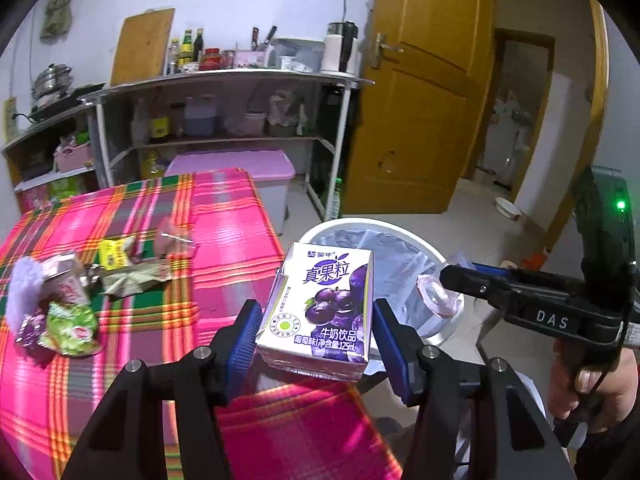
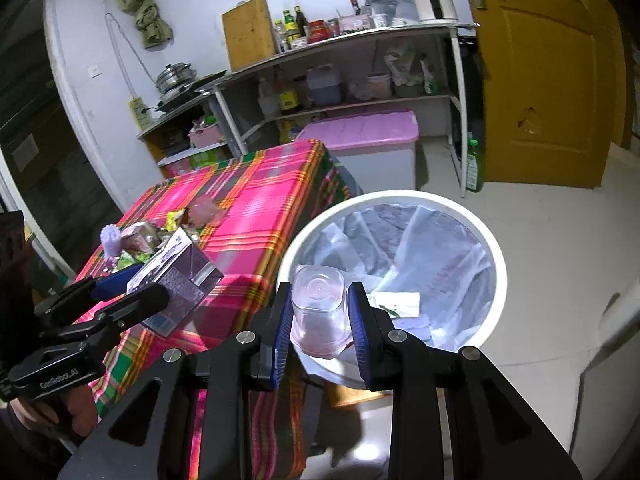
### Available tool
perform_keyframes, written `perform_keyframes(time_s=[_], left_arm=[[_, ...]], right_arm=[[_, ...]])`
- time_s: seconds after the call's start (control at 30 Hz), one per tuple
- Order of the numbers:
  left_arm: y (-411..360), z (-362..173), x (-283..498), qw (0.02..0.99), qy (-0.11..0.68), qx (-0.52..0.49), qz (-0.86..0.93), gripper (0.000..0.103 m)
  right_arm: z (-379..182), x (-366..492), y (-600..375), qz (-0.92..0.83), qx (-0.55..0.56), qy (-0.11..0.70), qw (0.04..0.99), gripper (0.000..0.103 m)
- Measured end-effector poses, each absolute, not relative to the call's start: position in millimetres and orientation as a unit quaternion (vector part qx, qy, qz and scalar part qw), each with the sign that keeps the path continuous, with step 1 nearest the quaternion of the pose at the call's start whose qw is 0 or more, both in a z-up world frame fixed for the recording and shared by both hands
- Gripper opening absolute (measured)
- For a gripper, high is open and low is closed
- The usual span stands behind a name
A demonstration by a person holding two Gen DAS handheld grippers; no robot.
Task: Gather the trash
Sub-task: 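Carry carton and cup over the bin and open both tools to drop them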
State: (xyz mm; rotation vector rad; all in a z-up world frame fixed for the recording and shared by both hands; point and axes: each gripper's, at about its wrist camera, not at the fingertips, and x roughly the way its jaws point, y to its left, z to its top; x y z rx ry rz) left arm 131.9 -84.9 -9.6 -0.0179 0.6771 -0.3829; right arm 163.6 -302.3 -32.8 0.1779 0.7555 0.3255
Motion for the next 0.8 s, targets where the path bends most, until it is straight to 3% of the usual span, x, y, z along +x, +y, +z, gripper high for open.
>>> perform_keyframes(time_s=[0.73, 0.8], left_arm=[[-155, -53, 191, 0.886, 0.393, 0.019, -0.245, 0.057], [-160, -56, 196, 0.883, 0.399, 0.020, -0.248, 0.057]], right_arm=[[-78, 190, -336, 0.118, 0.104, 0.421, 0.893, 0.030], [-79, 190, -338, 0.116, 0.101, 0.422, 0.894, 0.034]])
